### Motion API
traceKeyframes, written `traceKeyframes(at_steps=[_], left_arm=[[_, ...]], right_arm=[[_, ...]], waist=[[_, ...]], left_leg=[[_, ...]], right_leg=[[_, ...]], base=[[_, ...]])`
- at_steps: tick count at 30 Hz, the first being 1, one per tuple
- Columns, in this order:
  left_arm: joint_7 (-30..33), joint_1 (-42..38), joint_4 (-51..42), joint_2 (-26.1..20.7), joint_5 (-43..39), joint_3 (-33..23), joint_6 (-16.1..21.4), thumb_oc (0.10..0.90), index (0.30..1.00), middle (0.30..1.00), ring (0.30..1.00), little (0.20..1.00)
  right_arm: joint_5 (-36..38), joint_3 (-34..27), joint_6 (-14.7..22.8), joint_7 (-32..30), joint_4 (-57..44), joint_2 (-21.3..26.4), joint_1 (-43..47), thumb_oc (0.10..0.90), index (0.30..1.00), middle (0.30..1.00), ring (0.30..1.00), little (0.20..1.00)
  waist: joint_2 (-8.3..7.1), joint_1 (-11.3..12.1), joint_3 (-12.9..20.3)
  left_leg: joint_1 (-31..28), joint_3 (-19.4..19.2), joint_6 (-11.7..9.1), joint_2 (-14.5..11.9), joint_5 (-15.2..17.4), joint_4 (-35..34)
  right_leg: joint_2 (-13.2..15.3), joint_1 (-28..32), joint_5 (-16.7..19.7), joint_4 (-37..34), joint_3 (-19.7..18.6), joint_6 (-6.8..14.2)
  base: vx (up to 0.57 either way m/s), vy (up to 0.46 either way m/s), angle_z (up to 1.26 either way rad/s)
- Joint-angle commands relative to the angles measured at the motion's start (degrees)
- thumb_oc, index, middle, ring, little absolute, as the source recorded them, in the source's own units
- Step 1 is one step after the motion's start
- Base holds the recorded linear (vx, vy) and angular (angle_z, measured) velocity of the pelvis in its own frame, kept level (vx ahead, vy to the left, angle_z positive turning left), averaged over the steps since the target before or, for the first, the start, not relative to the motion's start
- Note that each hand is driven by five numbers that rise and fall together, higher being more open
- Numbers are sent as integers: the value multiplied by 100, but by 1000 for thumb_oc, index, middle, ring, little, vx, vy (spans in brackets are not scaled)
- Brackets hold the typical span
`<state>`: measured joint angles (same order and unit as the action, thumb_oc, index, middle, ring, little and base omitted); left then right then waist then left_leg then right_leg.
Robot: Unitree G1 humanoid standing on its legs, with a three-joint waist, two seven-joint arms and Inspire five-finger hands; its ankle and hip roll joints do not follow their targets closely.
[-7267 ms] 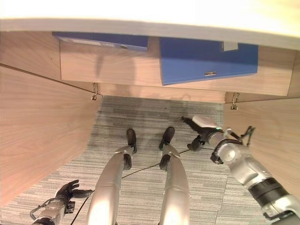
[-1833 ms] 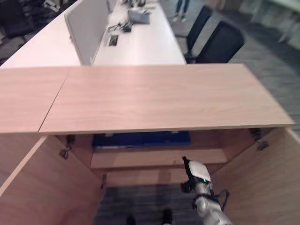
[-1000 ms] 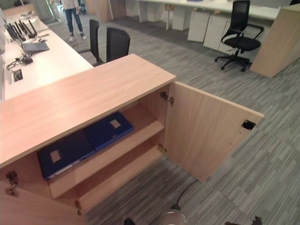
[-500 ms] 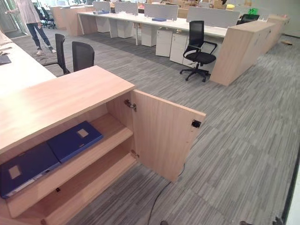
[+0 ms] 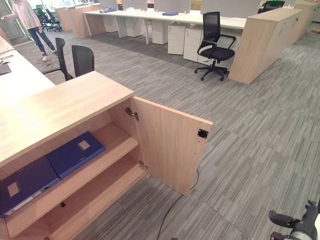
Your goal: Put the empty folder in the office cabinet
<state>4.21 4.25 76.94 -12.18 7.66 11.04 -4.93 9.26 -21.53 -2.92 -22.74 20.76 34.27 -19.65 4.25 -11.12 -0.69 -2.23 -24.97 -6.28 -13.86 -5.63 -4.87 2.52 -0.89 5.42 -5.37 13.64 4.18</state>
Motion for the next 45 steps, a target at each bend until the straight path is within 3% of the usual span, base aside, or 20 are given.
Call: traceKeyframes(at_steps=[1, 5, 11, 15, 30, 45], left_arm=[[-71, -724, -51, -146, 109, -133, 131, 800, 900, 900, 900, 900], [-183, -643, -112, -180, 102, -52, 142, 800, 900, 900, 900, 900], [-225, -591, -191, -214, 90, 18, 168, 800, 900, 900, 900, 900], [-212, -626, -245, -238, 28, 68, 160, 800, 900, 900, 900, 900], [-160, -567, -59, -340, 220, 33, 124, 800, 900, 900, 900, 900], [-209, -436, -111, -514, 33, 183, 238, 800, 900, 900, 900, 900]], right_arm=[[-175, -260, 523, 169, -477, 590, 683, 800, 900, 900, 900, 900], [-242, 293, 557, 579, -610, 1137, 1171, 800, 900, 900, 900, 900], [-260, 742, 574, 803, -645, 1522, 1635, 800, 900, 900, 900, 900], [-203, 1173, 576, 1037, -850, 1772, 2014, 800, 900, 900, 900, 900], [-22, 2340, 618, 1184, -543, 1846, 3322, 800, 900, 900, 900, 900], [351, 4046, 570, 1631, 1406, 1840, 5477, 800, 900, 900, 900, 900]], waist=[[-252, 85, -204], [-183, 225, -265], [-95, 289, -319], [-32, 343, -373], [-93, 522, -307], [-158, 767, -278]], left_leg=[[-385, -205, -364, -338, 44, 25], [-409, -164, -450, -440, -204, 47], [-404, -109, -531, -532, -453, 118], [-305, -177, -654, -651, -800, 225], [-387, -271, -785, -726, -1030, 57], [-346, -183, -823, -749, -1168, 47]], right_leg=[[26, 57, -828, 173, -198, 213], [-90, 194, -975, 132, -131, 74], [-161, 312, -1055, 84, -71, -18], [-239, 485, -1183, 52, 152, -151], [-368, 586, -1286, 37, 271, -242], [-409, 631, -1297, 37, 348, -261]], base=[[28, -129, 19], [30, -164, 11], [10, -102, 7], [-13, -124, 22], [3, -48, 8], [-1, -5, 1]])
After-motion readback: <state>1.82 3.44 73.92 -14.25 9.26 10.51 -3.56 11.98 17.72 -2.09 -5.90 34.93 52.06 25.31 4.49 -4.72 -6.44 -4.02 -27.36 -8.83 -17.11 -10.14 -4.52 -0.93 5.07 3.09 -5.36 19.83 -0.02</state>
